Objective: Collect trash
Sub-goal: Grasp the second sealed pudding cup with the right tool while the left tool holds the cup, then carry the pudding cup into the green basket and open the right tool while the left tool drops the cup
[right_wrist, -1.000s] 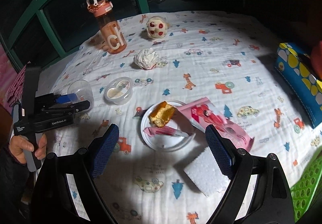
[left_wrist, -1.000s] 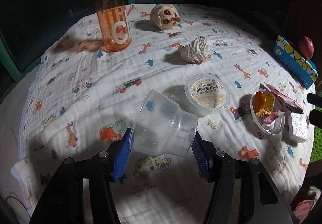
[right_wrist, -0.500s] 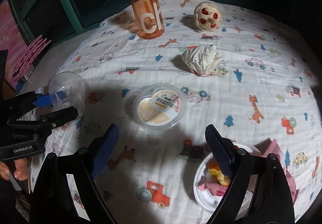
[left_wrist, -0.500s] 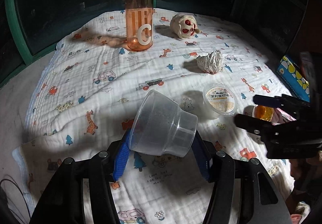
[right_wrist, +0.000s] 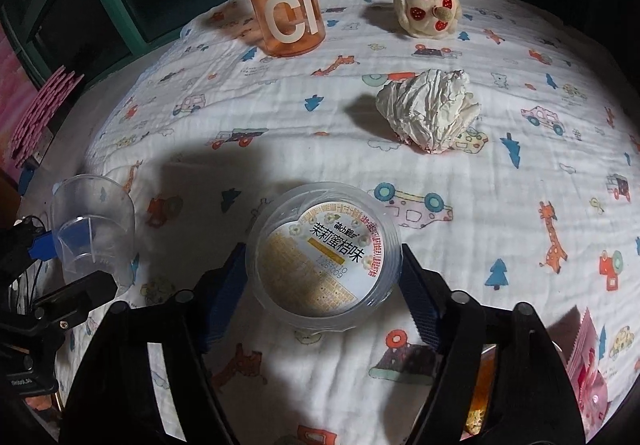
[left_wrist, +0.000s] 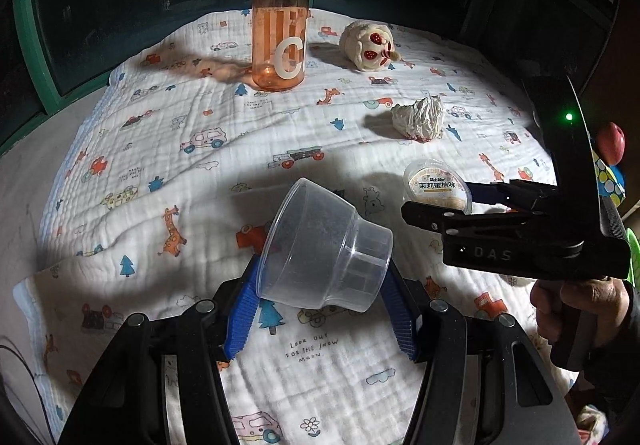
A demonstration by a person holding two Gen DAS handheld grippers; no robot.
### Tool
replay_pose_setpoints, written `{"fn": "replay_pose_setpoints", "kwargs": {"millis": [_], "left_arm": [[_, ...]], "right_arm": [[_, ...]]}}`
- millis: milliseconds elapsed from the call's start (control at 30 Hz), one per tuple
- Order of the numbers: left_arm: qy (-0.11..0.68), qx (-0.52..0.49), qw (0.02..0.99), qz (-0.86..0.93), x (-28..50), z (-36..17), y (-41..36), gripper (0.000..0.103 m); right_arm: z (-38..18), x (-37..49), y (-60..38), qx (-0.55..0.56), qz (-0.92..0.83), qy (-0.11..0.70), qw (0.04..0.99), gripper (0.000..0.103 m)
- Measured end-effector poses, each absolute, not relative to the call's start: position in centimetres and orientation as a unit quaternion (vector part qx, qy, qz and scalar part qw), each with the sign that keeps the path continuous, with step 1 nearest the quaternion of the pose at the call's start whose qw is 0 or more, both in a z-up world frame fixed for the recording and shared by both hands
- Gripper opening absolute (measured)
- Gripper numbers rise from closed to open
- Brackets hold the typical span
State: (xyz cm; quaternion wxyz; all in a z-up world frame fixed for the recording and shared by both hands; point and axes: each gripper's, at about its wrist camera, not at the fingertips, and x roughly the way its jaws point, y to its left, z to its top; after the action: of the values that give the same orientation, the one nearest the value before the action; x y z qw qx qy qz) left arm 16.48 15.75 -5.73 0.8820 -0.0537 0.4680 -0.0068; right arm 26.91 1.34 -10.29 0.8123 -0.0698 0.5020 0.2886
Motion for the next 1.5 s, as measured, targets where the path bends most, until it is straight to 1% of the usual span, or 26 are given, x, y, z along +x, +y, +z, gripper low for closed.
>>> {"fn": "replay_pose_setpoints", "kwargs": {"millis": [67,467,867,1133,1500], "left_arm": [[0.468,-0.053,0.882,-0.007,16.5,-5.8,15.7,0.056],[0.461,-0.046,0.886,-0.029,15.5,-4.8,13.2,0.056],[0.451,-0.021,0.889,-0.081,14.5,-3.3,6.8,0.056],[0.451,-0.005,0.884,-0.123,13.9,-3.0,2.2,0.056],[0.444,0.026,0.876,-0.189,13.1,-2.3,-4.9,0.056]], "right_arm": [[-10.1,26.5,1.3,-0.074,0.286,0.497,0.816,0.066],[-7.1,22.2,-3.5,-0.055,0.271,0.477,0.834,0.065],[-4.9,17.4,-11.0,-0.011,0.226,0.466,0.856,0.066],[-3.6,14.2,-17.1,0.033,0.177,0.455,0.872,0.066],[-2.3,10.3,-24.9,0.064,0.101,0.440,0.890,0.066]]}}
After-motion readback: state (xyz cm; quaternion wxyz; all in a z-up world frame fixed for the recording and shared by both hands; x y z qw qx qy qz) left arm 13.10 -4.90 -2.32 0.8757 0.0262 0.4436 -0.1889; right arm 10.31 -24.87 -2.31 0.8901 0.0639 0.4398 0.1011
